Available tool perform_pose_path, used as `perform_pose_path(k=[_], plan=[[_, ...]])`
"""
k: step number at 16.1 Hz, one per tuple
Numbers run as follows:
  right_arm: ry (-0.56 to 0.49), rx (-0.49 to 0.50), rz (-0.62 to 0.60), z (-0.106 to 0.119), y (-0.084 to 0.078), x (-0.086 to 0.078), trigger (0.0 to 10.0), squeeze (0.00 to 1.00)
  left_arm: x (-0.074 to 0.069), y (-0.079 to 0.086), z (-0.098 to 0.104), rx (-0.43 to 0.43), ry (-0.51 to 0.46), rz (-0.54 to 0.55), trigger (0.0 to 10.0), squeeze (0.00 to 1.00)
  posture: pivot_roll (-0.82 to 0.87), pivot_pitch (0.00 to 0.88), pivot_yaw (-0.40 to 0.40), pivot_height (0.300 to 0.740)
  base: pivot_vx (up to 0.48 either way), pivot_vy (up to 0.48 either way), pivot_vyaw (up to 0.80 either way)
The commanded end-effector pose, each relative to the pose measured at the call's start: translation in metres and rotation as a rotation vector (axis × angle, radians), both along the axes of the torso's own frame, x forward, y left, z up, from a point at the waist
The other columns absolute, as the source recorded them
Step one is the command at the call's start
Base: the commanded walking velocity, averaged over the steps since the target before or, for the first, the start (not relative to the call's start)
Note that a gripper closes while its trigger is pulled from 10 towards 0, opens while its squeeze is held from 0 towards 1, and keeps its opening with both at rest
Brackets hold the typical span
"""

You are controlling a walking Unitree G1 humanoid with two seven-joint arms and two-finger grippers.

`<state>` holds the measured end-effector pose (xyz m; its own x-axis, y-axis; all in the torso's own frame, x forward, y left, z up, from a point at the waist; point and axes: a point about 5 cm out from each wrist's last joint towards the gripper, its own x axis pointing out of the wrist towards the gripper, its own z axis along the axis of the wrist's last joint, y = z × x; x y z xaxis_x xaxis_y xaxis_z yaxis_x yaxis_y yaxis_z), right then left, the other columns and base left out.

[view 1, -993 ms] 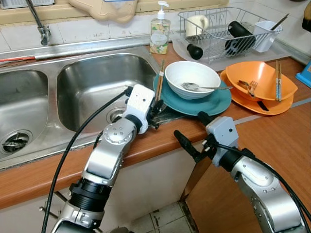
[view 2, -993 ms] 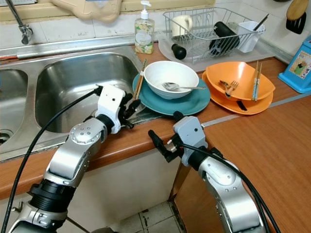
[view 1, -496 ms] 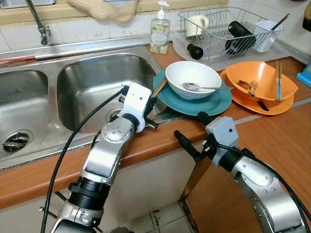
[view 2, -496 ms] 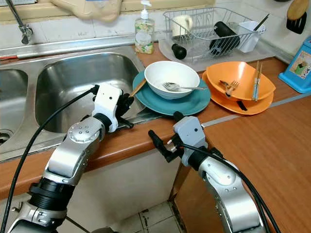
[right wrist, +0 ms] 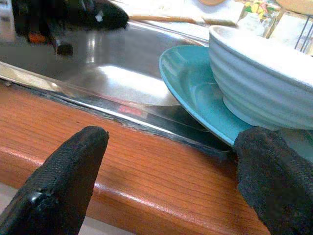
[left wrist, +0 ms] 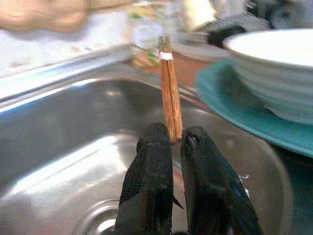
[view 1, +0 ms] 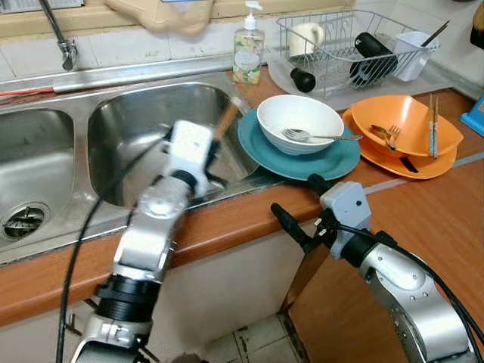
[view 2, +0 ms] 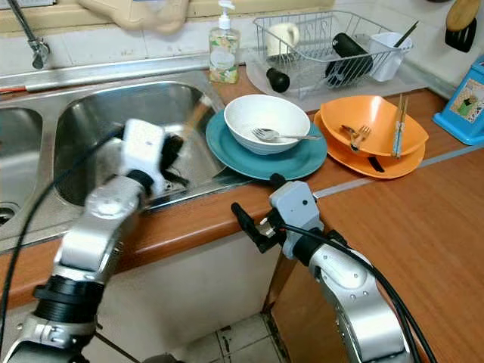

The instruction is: Kitchen organization

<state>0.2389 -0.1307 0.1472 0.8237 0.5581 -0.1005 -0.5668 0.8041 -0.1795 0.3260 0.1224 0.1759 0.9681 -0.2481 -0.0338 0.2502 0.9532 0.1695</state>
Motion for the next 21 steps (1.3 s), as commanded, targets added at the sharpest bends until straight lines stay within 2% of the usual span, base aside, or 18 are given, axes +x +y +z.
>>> perform_pose_path(k=[1, 3, 5, 6, 7, 8, 9, 12, 13, 17, 18, 19, 21], plan=[[-0.007, -0.017, -0.02, 0.0, -0.003, 0.003, 10.0, 0.0, 0.002, 0.008, 0.006, -0.005, -0.026, 0.036, 0.0, 0.0, -0.04, 0.0, 0.018, 0.74, 0.0, 0.0, 0.0], [-0.01, -0.024, -0.028, 0.001, -0.004, 0.005, 10.0, 0.0, 0.001, 0.018, 0.0, 0.027, 0.011, 0.07, 0.0, 0.0, -0.04, 0.0, 0.018, 0.74, 0.0, 0.0, 0.0], [-0.012, -0.033, -0.034, 0.001, -0.005, 0.008, 10.0, 0.0, 0.0, 0.028, -0.02, 0.131, 0.114, 0.073, 0.0, 0.0, -0.04, 0.0, 0.019, 0.74, 0.0, 0.0, 0.0], [-0.015, -0.036, -0.038, 0.001, -0.005, 0.009, 10.0, 0.0, 0.002, 0.029, -0.025, 0.131, 0.165, 0.067, 10.0, 0.0, -0.04, 0.0, 0.02, 0.74, 0.0, 0.0, 0.0], [-0.015, -0.036, -0.038, 0.001, -0.005, 0.009, 10.0, 0.0, 0.002, 0.03, -0.025, 0.133, 0.174, 0.067, 10.0, 0.0, -0.04, 0.0, 0.02, 0.74, 0.0, 0.0, 0.0], [-0.02, -0.038, -0.043, 0.001, -0.005, 0.01, 10.0, 0.0, 0.004, 0.03, -0.028, 0.143, 0.199, 0.054, 10.0, 0.84, -0.04, 0.0, 0.023, 0.74, 0.0, 0.0, 0.0], [-0.022, -0.037, -0.046, 0.002, -0.005, 0.011, 10.0, 0.0, 0.005, 0.031, -0.031, 0.158, 0.212, 0.045, 10.0, 1.0, -0.04, 0.0, 0.023, 0.74, 0.0, 0.0, 0.0], [-0.037, -0.029, -0.09, 0.005, -0.006, 0.015, 10.0, 0.0, 0.01, 0.04, -0.037, 0.178, 0.186, 0.064, 10.0, 1.0, -0.04, 0.0, 0.028, 0.74, 0.0, 0.0, 0.0], [-0.042, 0.001, -0.095, 0.009, -0.007, 0.018, 10.0, 0.0, 0.01, 0.043, -0.038, 0.177, 0.175, 0.071, 10.0, 1.0, -0.04, 0.0, 0.028, 0.74, 0.0, 0.0, 0.0], [-0.136, 0.086, -0.207, 0.035, -0.021, 0.033, 10.0, 0.0, 0.007, 0.052, -0.022, 0.125, 0.054, 0.065, 10.0, 1.0, -0.04, 0.0, 0.023, 0.74, 0.0, 0.0, 0.0], [-0.156, 0.1, -0.243, 0.042, -0.027, 0.039, 10.0, 0.0, 0.003, 0.052, -0.018, 0.082, 0.021, 0.041, 10.0, 0.41, -0.04, 0.0, 0.022, 0.74, 0.0, 0.0, 0.0], [-0.159, 0.112, -0.299, 0.048, -0.038, 0.049, 10.0, 1.0, -0.003, 0.049, -0.014, 0.032, -0.009, 0.0, 10.0, 0.0, -0.03, 0.0, 0.02, 0.74, 0.0, 0.0, 0.0], [-0.162, 0.135, -0.331, 0.055, -0.049, 0.058, 10.0, 1.0, -0.013, 0.044, -0.01, -0.025, -0.038, -0.068, 10.0, 0.0, -0.02, 0.0, 0.017, 0.74, 0.0, 0.0, 0.0]])
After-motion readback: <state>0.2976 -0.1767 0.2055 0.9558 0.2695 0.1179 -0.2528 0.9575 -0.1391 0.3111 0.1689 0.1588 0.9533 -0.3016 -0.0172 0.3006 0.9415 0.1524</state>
